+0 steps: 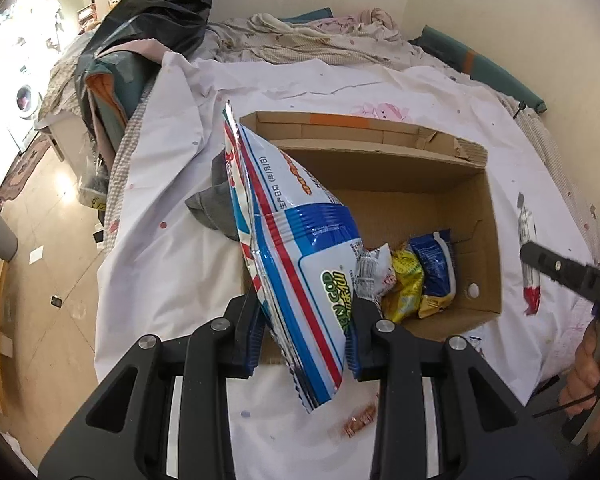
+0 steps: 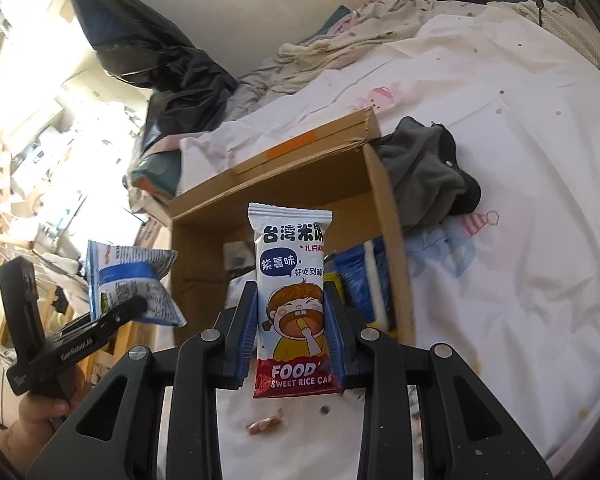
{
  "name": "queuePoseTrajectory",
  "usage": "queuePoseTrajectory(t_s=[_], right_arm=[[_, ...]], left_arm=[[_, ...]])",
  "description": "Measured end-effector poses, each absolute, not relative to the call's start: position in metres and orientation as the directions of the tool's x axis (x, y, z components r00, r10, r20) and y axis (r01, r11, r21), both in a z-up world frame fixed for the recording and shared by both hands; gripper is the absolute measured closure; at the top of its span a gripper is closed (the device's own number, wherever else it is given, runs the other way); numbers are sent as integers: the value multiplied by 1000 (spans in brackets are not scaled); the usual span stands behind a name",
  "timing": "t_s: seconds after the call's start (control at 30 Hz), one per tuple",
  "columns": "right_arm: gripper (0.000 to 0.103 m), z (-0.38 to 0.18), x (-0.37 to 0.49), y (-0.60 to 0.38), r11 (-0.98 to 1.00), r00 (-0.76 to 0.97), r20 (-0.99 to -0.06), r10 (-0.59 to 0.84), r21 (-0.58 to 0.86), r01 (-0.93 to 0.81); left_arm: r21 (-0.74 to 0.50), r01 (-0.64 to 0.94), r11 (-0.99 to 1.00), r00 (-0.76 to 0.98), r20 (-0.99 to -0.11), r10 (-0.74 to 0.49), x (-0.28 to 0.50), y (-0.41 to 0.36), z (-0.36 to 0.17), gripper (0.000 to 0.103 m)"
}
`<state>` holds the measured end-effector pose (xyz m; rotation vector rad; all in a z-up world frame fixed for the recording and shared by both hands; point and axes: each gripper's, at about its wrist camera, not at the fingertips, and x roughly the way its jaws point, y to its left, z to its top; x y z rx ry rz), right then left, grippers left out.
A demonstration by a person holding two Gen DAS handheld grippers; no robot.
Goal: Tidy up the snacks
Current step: 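Carry the chip bag and rice cake bar into the box and open both grippers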
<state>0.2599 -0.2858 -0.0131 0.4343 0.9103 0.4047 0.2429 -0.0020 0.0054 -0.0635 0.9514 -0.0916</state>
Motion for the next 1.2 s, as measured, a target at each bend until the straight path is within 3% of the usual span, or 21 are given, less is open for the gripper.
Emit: queuePoseTrajectory(t_s=[0.5,1.03,1.07,1.13,1.17,1.2], right_arm=[[70,-52,284,-258,910,461,-787,410,390,-143],[68,-60,295,-256,901,452,-785,423,416,-122],[67,-60,295,-256,898,446,-785,430,423,-122],[57,-58,295,-255,889,441,-777,449,440,-130],[41,-55,294,-255,885,453,-767,454,446,-133],[29,-53,293,-256,883,465,-758,457,450,-134]], left_arm=[[-100,84,991,502,-855,-129,263,-18,-43,74],[-179,92,980,478,-855,-201,273,-18,-52,72],[-183,94,979,472,-857,-205,273,-19,-53,66],[-190,90,978,466,-860,-210,272,-19,-53,45],[-191,83,978,472,-857,-208,271,-18,-51,30],[-191,78,978,481,-852,-205,269,-17,-48,23]])
